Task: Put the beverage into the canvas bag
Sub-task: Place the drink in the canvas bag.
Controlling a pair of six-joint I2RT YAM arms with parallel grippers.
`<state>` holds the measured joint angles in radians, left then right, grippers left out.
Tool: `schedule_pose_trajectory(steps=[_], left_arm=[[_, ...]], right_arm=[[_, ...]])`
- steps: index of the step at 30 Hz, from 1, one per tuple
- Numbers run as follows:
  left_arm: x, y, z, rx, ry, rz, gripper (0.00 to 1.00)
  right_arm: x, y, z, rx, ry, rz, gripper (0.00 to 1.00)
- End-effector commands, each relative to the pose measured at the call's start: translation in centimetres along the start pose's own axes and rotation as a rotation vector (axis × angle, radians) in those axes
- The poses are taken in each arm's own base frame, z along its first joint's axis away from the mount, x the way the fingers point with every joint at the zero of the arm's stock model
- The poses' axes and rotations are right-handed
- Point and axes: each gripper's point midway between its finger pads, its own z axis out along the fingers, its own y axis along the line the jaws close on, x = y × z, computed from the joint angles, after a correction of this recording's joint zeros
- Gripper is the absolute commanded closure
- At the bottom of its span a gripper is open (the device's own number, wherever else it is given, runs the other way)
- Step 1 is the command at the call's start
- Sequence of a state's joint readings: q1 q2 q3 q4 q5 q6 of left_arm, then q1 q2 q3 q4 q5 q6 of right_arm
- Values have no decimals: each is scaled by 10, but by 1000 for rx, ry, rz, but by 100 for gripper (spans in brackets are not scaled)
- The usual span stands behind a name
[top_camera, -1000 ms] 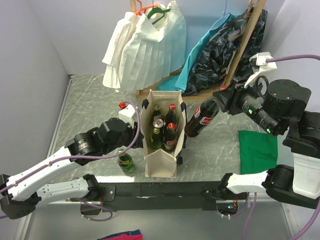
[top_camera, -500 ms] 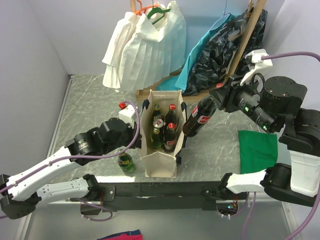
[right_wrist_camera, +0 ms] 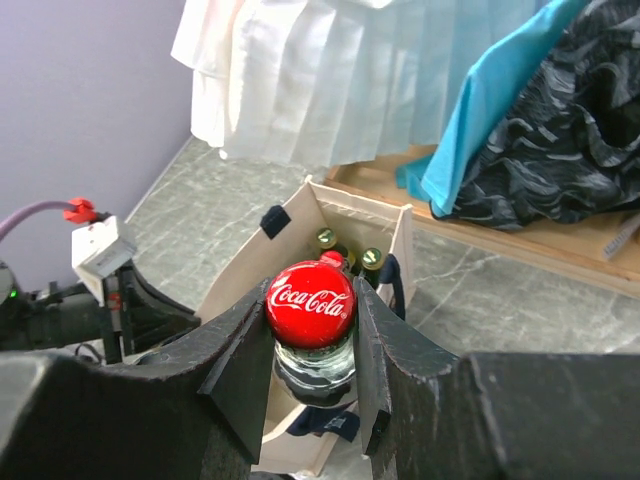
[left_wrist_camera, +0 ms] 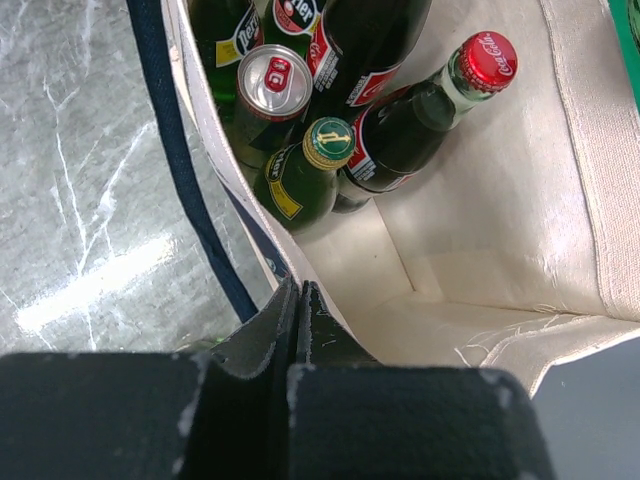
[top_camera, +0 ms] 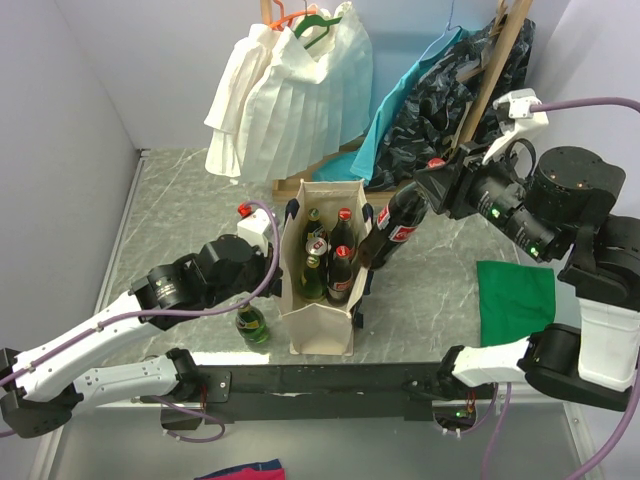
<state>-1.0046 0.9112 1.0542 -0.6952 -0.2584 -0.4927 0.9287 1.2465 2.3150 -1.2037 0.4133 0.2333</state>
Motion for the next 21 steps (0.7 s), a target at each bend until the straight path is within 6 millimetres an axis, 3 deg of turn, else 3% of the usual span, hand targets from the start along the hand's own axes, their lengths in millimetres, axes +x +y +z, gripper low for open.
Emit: schedule_pose_trajectory(steps=[1,15,21], left_arm=[[-33,-14,-16,59,-95,-23,99],[-36,-16,-14,63,-100,-21,99],[-35,-16,-13,61,-99,-20,99]], right_arm=[[-98,21,-25,-132,-351,179,100],[-72,61,6,-265,-234,167,100],[-64,67,12,-283,-199,163,100]])
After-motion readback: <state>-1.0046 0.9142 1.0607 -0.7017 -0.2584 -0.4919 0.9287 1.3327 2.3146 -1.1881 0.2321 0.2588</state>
